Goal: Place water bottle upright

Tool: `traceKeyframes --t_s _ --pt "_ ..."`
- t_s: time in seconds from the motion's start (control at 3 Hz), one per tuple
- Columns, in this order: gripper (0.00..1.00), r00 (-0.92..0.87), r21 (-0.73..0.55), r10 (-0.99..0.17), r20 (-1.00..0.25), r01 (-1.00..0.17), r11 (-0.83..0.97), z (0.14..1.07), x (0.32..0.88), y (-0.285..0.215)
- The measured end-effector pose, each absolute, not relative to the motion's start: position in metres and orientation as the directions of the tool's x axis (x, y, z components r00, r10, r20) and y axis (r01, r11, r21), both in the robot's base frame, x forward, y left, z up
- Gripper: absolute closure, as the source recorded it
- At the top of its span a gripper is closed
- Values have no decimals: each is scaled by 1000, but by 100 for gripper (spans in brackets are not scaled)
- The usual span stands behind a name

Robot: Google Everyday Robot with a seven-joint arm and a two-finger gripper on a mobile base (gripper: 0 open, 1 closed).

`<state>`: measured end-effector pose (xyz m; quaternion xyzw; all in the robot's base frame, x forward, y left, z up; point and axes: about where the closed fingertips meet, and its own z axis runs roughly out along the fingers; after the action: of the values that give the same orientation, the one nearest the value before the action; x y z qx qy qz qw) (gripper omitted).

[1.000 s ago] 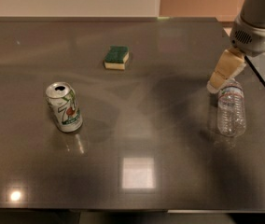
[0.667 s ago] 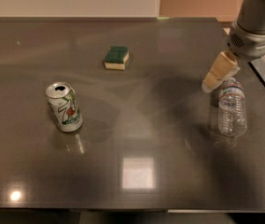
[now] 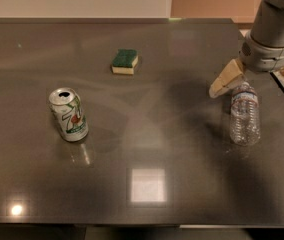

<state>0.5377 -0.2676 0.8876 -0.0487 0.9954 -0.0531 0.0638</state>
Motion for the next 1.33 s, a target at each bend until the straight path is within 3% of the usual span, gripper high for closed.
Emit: traceKeyframes --t_s 0.67,1.0,1.33 --pt "0 -993 -82 9 -117 19 996 860 537 -280" --pt "17 -992 -64 18 -127 26 998 851 540 -285" --pt "41 -992 -47 21 -121 27 999 845 540 -287"
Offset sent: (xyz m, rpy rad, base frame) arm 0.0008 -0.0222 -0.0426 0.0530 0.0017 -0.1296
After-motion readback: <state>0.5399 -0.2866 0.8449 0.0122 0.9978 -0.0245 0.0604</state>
